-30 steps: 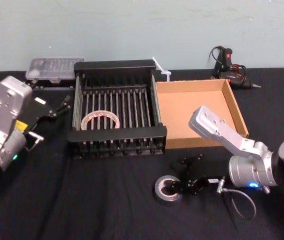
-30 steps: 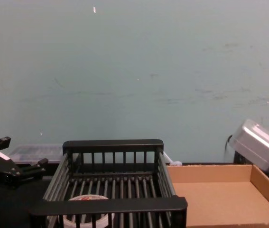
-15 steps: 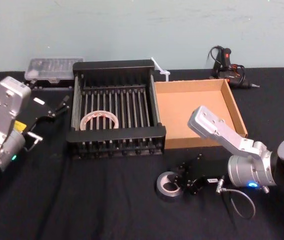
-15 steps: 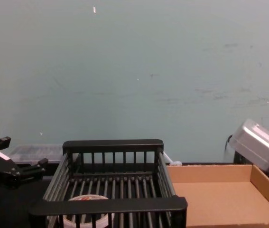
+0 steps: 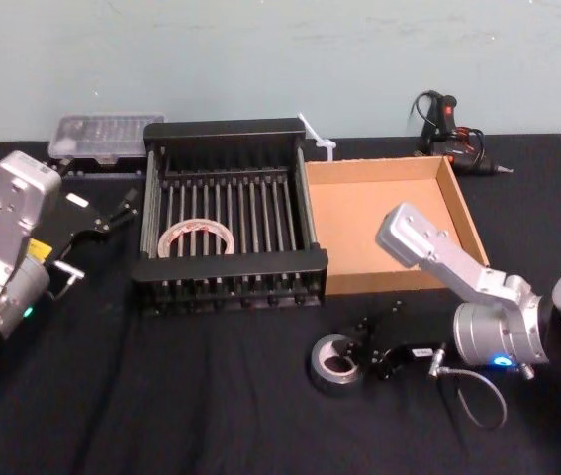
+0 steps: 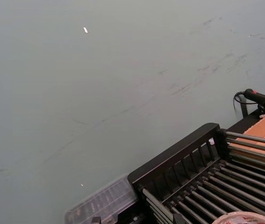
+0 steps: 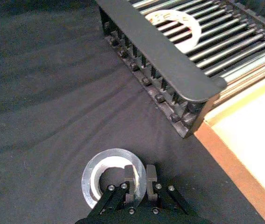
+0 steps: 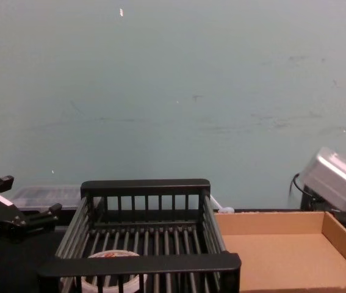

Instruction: Pick up the white tape and place it into the black box , Pick up the silver tape and place it into the brown box.

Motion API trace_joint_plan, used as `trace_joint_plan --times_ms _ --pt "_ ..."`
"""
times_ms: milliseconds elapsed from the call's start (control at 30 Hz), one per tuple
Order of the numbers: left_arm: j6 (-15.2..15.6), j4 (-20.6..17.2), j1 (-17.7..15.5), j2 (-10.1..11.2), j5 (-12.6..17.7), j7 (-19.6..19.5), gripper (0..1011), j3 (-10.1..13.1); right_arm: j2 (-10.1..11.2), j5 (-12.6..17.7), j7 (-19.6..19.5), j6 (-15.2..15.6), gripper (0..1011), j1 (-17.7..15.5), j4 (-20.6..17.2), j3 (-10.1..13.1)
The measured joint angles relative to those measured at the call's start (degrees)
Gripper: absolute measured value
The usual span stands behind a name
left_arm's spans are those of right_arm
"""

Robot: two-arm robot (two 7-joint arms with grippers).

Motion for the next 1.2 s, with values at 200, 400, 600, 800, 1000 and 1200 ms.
trace_joint_plan --times_ms 200,400,600,800,1000,1200 --pt "0.0 0.0 0.0 0.0 0.0 0.0 1002 0.0 0.4 1.7 -0.9 0.4 161 -0.1 -0.6 2.0" --pt "0.0 0.0 0.0 0.0 0.0 0.0 1001 0.0 0.8 3.5 -3.2 0.5 161 0.0 -0.9 5.1" --pt "0.0 0.0 0.0 0.0 0.0 0.0 1001 0.0 0.1 4.4 -6.1 0.5 160 0.7 0.0 7.5" --pt "0.0 0.0 0.0 0.0 0.0 0.0 1001 0.0 -2.0 4.3 -10.2 1.4 160 2.1 2.6 9.7" --pt "0.0 0.0 0.0 0.0 0.0 0.0 1001 0.0 -4.4 3.1 -14.0 2.3 161 3.2 5.4 11.4" --pt "0.0 0.0 0.0 0.0 0.0 0.0 1001 0.0 -6.3 2.0 -16.4 3.0 160 3.9 7.6 12.6"
